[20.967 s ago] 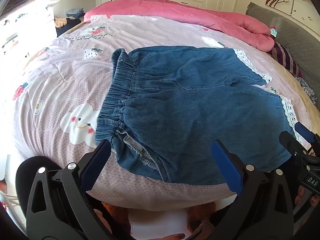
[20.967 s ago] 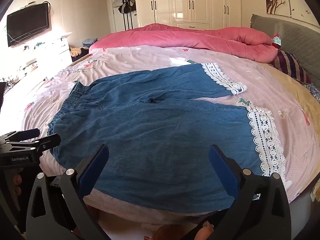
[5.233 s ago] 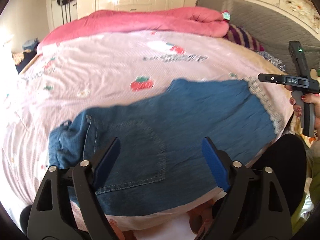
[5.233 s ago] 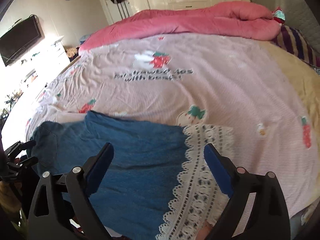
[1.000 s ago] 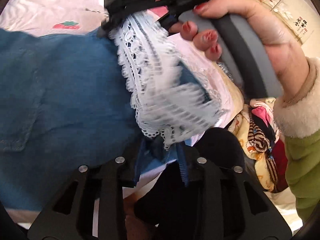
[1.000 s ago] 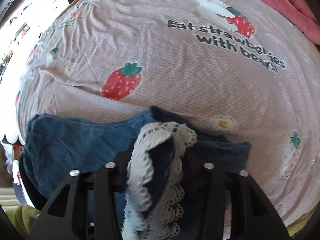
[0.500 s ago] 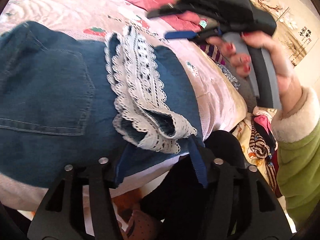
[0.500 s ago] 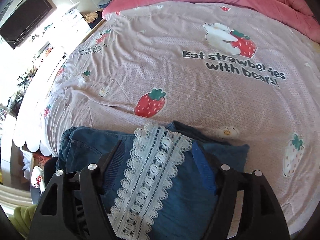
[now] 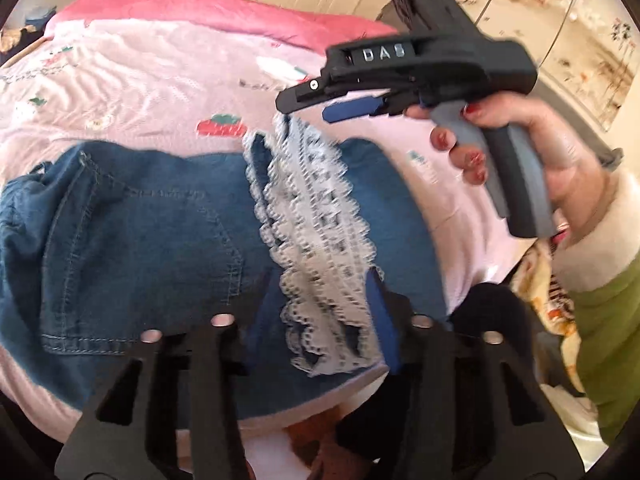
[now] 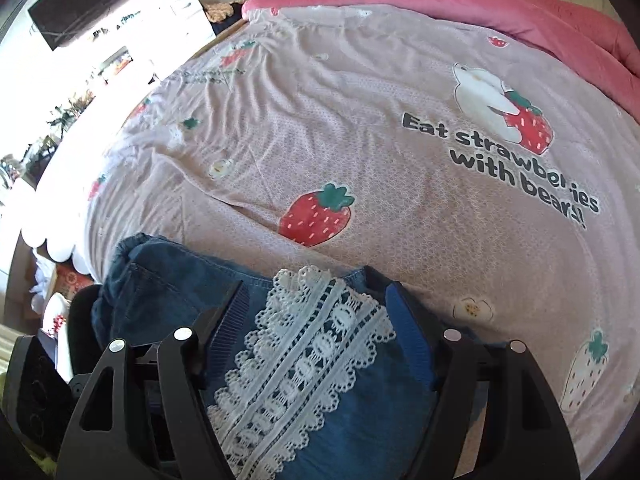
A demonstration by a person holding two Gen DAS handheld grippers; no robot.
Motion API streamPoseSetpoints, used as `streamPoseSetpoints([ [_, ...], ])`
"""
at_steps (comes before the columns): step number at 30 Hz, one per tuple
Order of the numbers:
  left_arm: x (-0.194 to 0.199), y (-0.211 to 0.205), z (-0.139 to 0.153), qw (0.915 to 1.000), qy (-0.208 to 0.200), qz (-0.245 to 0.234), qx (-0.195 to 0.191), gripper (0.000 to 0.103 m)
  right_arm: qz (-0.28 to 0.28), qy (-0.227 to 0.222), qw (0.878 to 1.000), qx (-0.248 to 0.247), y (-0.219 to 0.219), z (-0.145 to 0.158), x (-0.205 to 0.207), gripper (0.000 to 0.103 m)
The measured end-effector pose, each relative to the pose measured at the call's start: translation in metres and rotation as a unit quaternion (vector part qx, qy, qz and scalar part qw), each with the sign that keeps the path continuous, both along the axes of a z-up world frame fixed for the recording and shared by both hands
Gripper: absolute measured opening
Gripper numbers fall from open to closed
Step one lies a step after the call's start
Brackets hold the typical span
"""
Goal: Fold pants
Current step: 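Lay the lace hem over the denim with the right gripper and release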
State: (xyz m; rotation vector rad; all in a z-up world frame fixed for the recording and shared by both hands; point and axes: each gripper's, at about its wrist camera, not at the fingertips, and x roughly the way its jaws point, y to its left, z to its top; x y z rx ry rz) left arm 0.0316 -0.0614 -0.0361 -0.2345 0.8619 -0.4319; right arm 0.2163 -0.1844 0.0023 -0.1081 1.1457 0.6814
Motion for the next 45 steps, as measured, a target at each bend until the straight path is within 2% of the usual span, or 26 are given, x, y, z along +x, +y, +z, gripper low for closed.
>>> streamPoseSetpoints([
  [1, 0.003, -0.002, -0.005, 0.9999, 0.009, 0.002, 0.004, 0.024, -0.001, 0.004, 1.0, -0.003, 0.001, -0.004, 0.002, 0.056],
  [2, 0.004, -0.001, -0.008, 0.9999, 0.012, 0.001, 0.009, 0.02, 0.001, 0.005, 1.0, -0.01, 0.003, -0.007, 0.003, 0.041],
  [5, 0.002, -0.006, -0.015, 0.9995, 0.006, -0.005, 0.03, 0.013, 0.013, -0.004, 1.0, -0.026, 0.007, -0.017, 0.003, 0.011],
  [9, -0.001, -0.005, -0.017, 0.9993, -0.001, -0.006, 0.037, 0.012, 0.011, -0.018, 1.0, -0.007, 0.002, -0.011, -0.006, 0.002],
  [13, -0.005, -0.002, -0.017, 0.9994, -0.003, -0.005, 0.034, 0.012, 0.035, -0.041, 0.998, 0.036, 0.014, 0.016, -0.018, 0.001],
  [15, -0.006, -0.001, -0.018, 0.9994, -0.003, -0.004, 0.033, 0.012, 0.044, -0.049, 0.998, -0.001, 0.029, 0.013, -0.018, 0.001],
  [17, -0.006, -0.002, -0.019, 0.9995, 0.001, -0.005, 0.03, 0.012, 0.044, -0.029, 0.998, -0.017, 0.036, 0.0, -0.012, 0.001],
  [22, -0.008, -0.001, -0.022, 0.9995, 0.002, -0.008, 0.032, 0.012, 0.029, -0.01, 0.999, 0.023, 0.024, -0.002, -0.011, 0.002],
  [25, -0.008, -0.002, -0.022, 0.9994, 0.001, -0.01, 0.032, 0.012, 0.021, -0.031, 0.998, 0.042, 0.011, 0.013, -0.018, 0.002],
  [28, -0.008, -0.003, -0.023, 0.9994, 0.0, -0.01, 0.032, 0.012, 0.007, -0.058, 0.997, 0.057, -0.005, 0.028, -0.027, 0.011],
  [30, -0.009, -0.003, -0.023, 0.9994, 0.0, -0.01, 0.034, 0.012, 0.005, -0.076, 0.996, 0.056, -0.01, 0.033, -0.034, 0.022],
  [31, -0.01, -0.003, -0.022, 0.9994, 0.0, -0.009, 0.033, 0.012, 0.006, -0.077, 0.995, 0.056, -0.013, 0.033, -0.036, 0.022],
  [34, -0.011, -0.004, -0.022, 0.9993, -0.001, -0.011, 0.036, 0.012, 0.016, -0.069, 0.997, 0.043, -0.013, 0.027, -0.042, 0.022],
  [39, -0.016, -0.007, -0.022, 0.9989, -0.001, -0.014, 0.044, 0.012, 0.026, -0.031, 0.999, -0.008, 0.006, -0.007, -0.041, 0.022],
  [45, -0.017, -0.012, -0.027, 0.9981, -0.001, -0.017, 0.059, 0.012, 0.024, -0.008, 0.999, -0.021, 0.027, -0.032, -0.032, 0.025],
])
